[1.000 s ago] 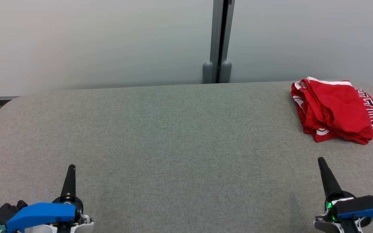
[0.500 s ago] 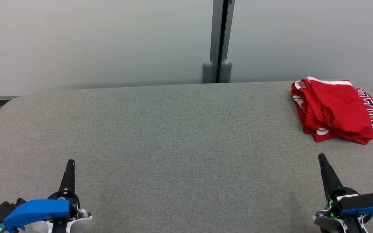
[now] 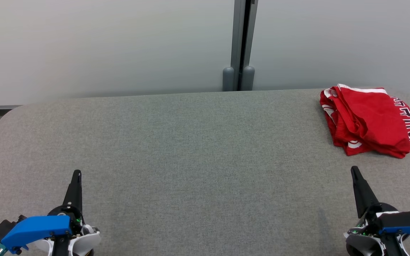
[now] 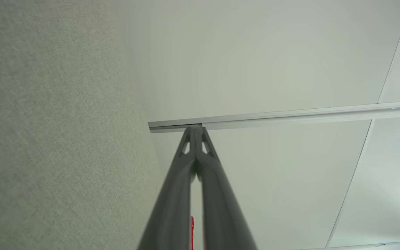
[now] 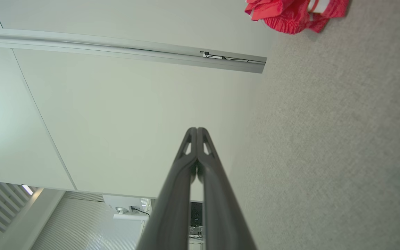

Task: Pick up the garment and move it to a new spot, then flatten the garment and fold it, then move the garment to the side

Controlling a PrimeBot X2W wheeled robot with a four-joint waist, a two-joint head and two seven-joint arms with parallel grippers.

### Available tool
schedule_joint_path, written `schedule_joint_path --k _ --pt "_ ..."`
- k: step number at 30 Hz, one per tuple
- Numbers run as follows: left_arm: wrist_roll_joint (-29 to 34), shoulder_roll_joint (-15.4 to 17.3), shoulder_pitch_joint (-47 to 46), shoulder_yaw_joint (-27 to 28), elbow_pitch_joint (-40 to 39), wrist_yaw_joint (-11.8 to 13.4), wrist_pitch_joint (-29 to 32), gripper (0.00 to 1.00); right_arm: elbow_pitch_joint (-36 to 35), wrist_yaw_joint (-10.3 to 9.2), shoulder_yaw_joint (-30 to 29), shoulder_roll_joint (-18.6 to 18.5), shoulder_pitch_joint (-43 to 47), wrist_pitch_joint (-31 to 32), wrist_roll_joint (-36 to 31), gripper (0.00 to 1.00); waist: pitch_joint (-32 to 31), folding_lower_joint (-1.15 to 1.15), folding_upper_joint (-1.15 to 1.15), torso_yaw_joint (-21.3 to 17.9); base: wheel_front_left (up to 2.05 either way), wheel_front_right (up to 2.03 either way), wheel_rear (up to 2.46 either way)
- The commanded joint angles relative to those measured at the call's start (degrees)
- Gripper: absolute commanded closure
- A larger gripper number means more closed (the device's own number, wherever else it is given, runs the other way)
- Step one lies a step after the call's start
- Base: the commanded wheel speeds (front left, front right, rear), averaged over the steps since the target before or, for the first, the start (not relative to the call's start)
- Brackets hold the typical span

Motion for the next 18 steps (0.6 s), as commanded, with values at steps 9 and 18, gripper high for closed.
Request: schedule_joint_path --k 9,18 --pt "-3.39 -0.46 -1.38 1.08 -0.44 -0.65 1.18 1.0 0.26 0.02 -0.28 -0.37 -1.16 0.65 4.3 1.0 0.04 0.0 0.0 0.0 0.0 0.0 0.0" --pt "-5.0 -0.69 -1.59 1.47 -0.44 -0.85 1.73 1.0 0.4 0.02 -0.34 -0.38 -1.42 0.91 6.12 1.0 0.06 0.0 0.0 -0.01 0.0 0.0 0.0"
